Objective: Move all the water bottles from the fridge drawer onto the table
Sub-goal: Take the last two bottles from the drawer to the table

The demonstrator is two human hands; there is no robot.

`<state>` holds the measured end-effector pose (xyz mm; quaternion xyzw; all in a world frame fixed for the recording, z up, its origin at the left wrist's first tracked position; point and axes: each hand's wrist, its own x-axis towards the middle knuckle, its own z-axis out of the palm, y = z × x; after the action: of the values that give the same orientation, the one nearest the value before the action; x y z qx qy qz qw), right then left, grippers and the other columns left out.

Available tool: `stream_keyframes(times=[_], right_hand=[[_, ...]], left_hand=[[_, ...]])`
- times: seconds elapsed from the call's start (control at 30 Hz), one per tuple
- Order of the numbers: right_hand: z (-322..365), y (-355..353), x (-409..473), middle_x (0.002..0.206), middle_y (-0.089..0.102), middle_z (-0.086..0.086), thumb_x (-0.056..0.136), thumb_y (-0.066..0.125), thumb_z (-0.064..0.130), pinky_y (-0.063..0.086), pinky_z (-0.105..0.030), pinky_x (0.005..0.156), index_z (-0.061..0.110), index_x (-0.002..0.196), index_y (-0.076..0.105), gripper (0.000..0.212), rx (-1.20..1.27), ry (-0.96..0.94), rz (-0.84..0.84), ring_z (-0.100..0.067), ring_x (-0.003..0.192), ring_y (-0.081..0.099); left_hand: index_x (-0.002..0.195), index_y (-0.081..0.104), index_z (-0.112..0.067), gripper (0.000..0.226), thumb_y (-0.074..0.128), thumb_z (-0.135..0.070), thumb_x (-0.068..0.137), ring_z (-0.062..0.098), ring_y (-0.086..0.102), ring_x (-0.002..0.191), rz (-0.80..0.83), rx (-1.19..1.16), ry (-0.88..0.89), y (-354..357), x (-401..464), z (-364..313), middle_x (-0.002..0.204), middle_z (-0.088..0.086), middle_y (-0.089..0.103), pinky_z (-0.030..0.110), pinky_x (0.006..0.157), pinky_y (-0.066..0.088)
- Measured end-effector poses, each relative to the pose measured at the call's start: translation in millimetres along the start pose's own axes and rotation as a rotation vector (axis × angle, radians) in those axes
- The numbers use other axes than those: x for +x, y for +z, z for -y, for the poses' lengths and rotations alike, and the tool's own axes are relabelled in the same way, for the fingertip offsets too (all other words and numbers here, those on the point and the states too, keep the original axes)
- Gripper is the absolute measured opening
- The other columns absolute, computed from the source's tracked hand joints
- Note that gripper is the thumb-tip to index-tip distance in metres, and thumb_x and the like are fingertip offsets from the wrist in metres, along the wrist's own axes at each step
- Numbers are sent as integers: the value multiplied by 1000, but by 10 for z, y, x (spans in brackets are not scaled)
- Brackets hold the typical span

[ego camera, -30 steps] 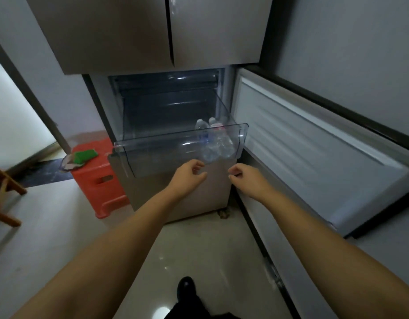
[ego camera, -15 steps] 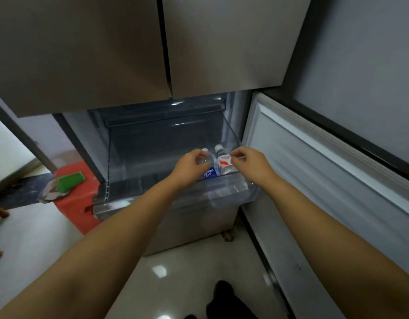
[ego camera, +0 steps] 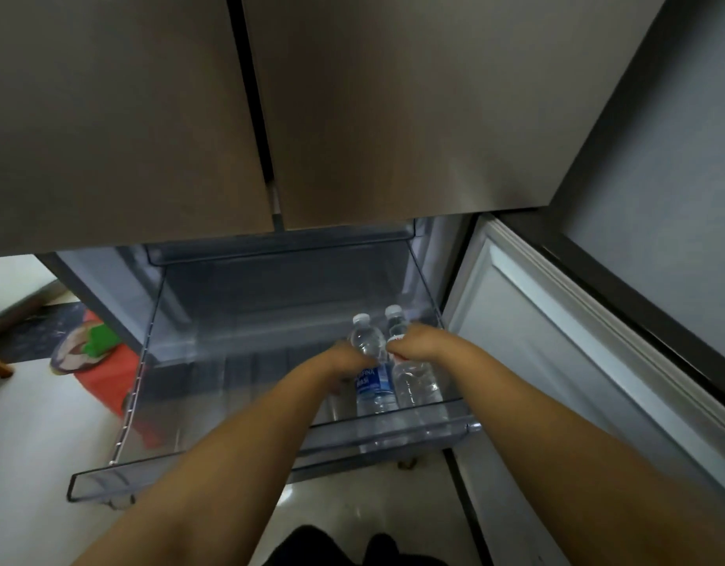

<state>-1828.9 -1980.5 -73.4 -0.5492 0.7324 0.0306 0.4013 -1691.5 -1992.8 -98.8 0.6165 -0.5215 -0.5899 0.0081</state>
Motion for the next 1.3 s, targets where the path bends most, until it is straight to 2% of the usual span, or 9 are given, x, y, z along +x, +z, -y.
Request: stream_keyframes(times=[0.07,0.2,0.43,0.53,0.67,0.77,0.93,1.1,1.3], right_hand=[[60,-73,49,88,54,-7,96,46,24,41,-27,69,13,92,57,16,2,4,15,-21,83,53],[77,-164,109,93,58,-10,95,51,20,46,-33,82,12,93,57,10,84,37,38,-25,91,57],[149,-31,155,109,59,-13,91,58,22,46,-31,81,6,122,56,35,-29,104,37,-26,105,59],[156,26,199,121,55,-11,92,57,23,47,-32,82,4,132,46,45,-124,125,50,-30,119,54],[-59,306,421,147,34,-17,78,73,34,49,-34,90,7,148,-1,106,-18,256,39,-33,127,46],[-72,358,434,146,36,-19,82,71,28,45,-38,99,11,148,-14,109,68,266,-3,-33,128,45],[-170,294,470,128,54,-11,80,72,33,51,-34,89,8,146,17,89,248,133,9,-26,112,57],[-206,151,406,85,69,-9,84,66,29,54,-27,56,7,121,56,44,850,115,142,-20,68,68],[-141,-107,313,100,69,-15,83,65,31,53,-41,84,4,124,58,50,1213,16,346,-29,85,68]], left_hand=[[126,47,-6,41,56,-29,93,17,57,74,39,-60,-54,34,103,49,91,6,58,24,53,51],[123,52,-6,56,65,-44,83,25,63,85,40,-168,-107,72,295,144,104,13,65,38,82,55],[112,52,-7,42,68,-35,84,16,58,68,-2,-227,-117,-3,370,241,81,5,59,29,59,49],[114,51,-7,43,68,-32,84,15,57,66,5,-263,-122,-4,379,263,80,4,58,28,56,47],[118,50,-4,49,70,-31,83,16,59,69,43,-316,-145,-30,386,294,82,6,60,28,58,49],[106,51,-8,36,70,-29,83,16,59,69,52,-346,-159,-24,387,296,81,6,59,29,58,49],[101,59,-5,40,77,-29,75,29,66,101,103,-499,-201,-92,372,319,105,16,67,44,94,52],[104,63,-2,42,71,-35,80,27,69,56,113,-881,-188,-230,373,246,77,17,70,36,49,57],[106,60,-1,47,74,-32,75,28,69,62,234,-1052,-102,-420,165,112,76,18,69,38,57,59]])
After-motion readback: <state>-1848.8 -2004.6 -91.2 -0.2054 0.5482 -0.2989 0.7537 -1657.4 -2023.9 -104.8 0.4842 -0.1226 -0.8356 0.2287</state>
